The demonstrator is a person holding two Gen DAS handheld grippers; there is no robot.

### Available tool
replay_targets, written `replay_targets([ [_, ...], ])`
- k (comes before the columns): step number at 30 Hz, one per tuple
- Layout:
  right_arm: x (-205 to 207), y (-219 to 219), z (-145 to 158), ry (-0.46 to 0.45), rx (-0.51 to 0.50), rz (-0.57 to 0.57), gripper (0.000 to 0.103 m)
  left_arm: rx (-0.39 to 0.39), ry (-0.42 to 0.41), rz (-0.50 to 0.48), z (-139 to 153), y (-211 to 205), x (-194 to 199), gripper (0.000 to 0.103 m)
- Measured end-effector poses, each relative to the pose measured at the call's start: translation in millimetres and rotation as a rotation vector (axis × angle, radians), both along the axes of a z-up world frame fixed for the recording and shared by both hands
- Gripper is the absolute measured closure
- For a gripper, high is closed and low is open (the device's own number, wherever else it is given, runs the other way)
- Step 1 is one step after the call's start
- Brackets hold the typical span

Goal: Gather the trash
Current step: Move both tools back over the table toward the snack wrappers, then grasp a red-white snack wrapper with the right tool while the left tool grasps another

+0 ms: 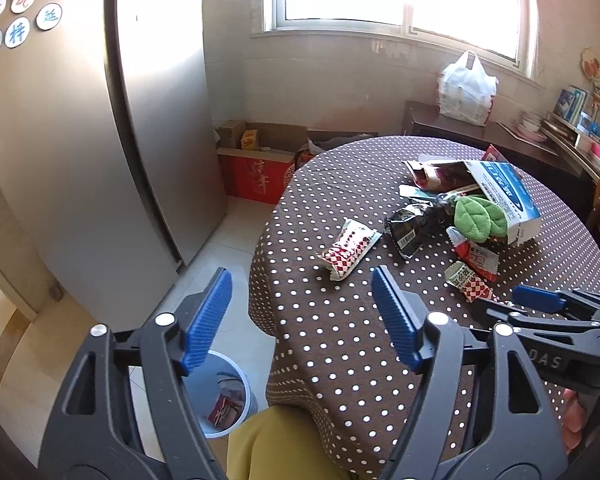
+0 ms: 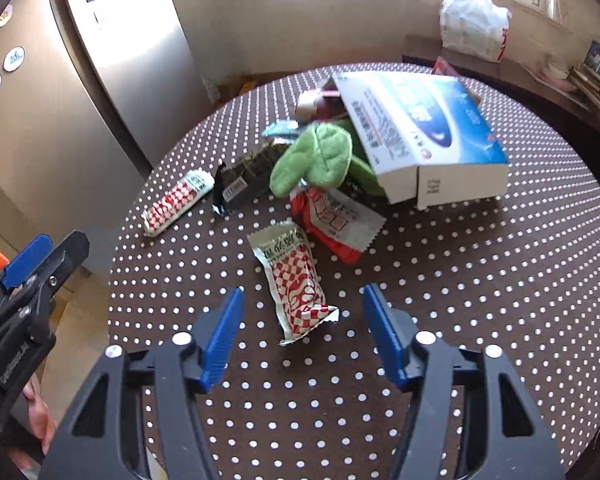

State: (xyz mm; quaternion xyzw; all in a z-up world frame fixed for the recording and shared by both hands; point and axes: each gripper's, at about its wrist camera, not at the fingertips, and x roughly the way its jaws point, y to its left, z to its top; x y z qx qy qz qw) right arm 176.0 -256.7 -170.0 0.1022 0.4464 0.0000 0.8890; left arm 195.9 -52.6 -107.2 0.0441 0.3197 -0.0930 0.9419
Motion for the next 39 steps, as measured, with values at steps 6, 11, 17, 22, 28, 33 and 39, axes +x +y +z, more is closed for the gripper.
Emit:
replay_targets([
  [6,0.9,-1.7,1.0,-0.024,-0.005,0.022,0.085,0.003,0.035,-0.016,-8.0,-4.6,9.0,0.023],
  [11,-5.0,-13.0,10.4,-0.057,0.056,0.023,0.086,0.006,0.062,-0.028,-15.1,-9.2,21.5,0.023],
  [17,-15.8,-34.7,37.2,-0.128,0.098,0.000,0.086,0.021,0.069,-0.048,-19.0,-16.5,34.0,0.023],
  [22,-15.5,-42.5,48.4,-0.146,0.124,-0.003,0.086,0.025,0.111,-0.032,-29.3,-21.1,58.0,0.023],
  [28,-25.5,-42.7,48.1,-0.145,0.135,-0.018,0.086,0.028,0.147,-0.060,-40.1,-27.8,75.4,0.064],
  [33,-17.6,-39.7,44.4,-0.144,0.140,-0.006,0.086,0.024,0.141,-0.082,-42.8,-31.1,69.5,0.076],
  [39,-15.1,-34.8,45.2,-0.143,0.149,0.010,0.086,-0.015,0.149,-0.075,-40.9,-20.6,61.3,0.084],
])
